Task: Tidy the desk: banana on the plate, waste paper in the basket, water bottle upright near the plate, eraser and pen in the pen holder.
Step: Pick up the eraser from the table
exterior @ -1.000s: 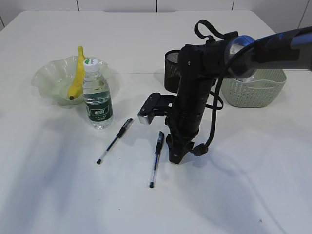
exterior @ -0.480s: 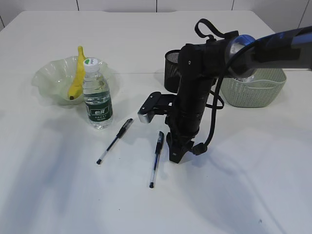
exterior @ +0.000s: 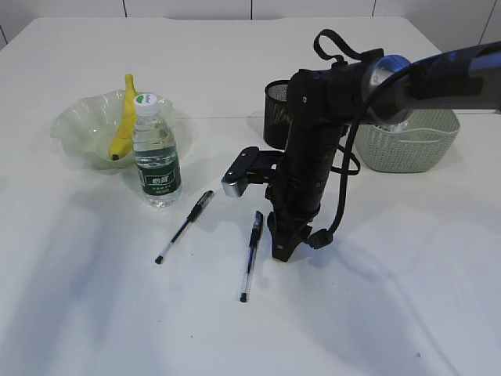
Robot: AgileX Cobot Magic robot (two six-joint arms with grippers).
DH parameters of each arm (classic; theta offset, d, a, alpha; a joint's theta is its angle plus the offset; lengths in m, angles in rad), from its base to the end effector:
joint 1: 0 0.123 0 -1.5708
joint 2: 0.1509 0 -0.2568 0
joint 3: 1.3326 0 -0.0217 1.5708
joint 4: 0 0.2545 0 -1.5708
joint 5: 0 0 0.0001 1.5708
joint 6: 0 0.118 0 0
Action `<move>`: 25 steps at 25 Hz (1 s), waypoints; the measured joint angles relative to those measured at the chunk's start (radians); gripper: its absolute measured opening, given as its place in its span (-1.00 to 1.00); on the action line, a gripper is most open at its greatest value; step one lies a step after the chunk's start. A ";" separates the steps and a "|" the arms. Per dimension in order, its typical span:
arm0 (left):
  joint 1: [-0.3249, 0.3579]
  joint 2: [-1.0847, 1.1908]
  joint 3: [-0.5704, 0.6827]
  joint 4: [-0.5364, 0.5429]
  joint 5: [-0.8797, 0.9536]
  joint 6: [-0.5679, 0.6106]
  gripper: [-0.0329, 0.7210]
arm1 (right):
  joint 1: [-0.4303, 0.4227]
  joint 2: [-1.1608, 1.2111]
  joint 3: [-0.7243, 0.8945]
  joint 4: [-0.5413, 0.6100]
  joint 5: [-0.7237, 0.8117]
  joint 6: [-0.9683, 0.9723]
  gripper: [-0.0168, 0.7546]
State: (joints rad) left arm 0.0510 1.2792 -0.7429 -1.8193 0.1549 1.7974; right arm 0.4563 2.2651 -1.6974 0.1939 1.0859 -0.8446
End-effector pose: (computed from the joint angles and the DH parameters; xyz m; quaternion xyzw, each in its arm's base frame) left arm 0.3102 -0.0019 0.2398 0.0095 0.8350 -0.0556 0.5473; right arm 0.3764 0.2072 0.0788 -0.5669 0.8193 0.0837 0.0187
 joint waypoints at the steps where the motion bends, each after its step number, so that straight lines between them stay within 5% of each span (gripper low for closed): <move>1: 0.000 0.000 0.000 0.000 0.000 0.000 0.40 | 0.000 0.000 0.000 0.000 0.000 0.000 -0.44; 25: 0.000 0.000 0.000 0.000 0.000 0.000 0.40 | 0.000 0.002 -0.086 0.001 0.036 0.048 -0.49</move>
State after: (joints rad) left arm 0.0510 1.2792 -0.7429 -1.8193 0.1549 1.7974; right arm 0.4563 2.2671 -1.7829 0.1947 1.1217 -0.7970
